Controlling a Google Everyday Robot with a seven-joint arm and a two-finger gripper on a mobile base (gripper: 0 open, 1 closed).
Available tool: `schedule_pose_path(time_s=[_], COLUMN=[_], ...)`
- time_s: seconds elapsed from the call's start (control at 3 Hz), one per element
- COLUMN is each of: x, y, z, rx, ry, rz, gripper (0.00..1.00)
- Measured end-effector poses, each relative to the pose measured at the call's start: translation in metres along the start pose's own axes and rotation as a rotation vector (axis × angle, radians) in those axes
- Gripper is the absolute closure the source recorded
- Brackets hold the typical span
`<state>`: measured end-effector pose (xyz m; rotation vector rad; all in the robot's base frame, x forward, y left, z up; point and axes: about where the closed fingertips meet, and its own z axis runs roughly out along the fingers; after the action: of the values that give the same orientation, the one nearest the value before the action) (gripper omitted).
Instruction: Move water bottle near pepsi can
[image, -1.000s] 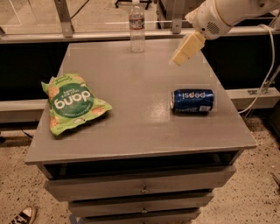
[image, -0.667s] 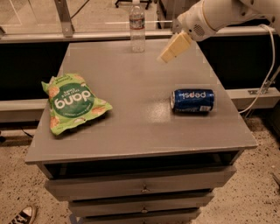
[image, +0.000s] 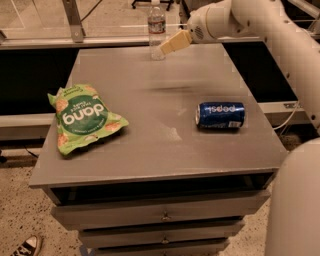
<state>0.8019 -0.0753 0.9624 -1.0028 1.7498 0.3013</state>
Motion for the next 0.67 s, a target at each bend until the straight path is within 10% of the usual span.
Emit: schedule_pose_path(time_s=[0.67], x=[-0.019], y=[-0.022], z=[0.073], rx=[0.029], ry=[-0.126], rz=[0.134], gripper=[0.00])
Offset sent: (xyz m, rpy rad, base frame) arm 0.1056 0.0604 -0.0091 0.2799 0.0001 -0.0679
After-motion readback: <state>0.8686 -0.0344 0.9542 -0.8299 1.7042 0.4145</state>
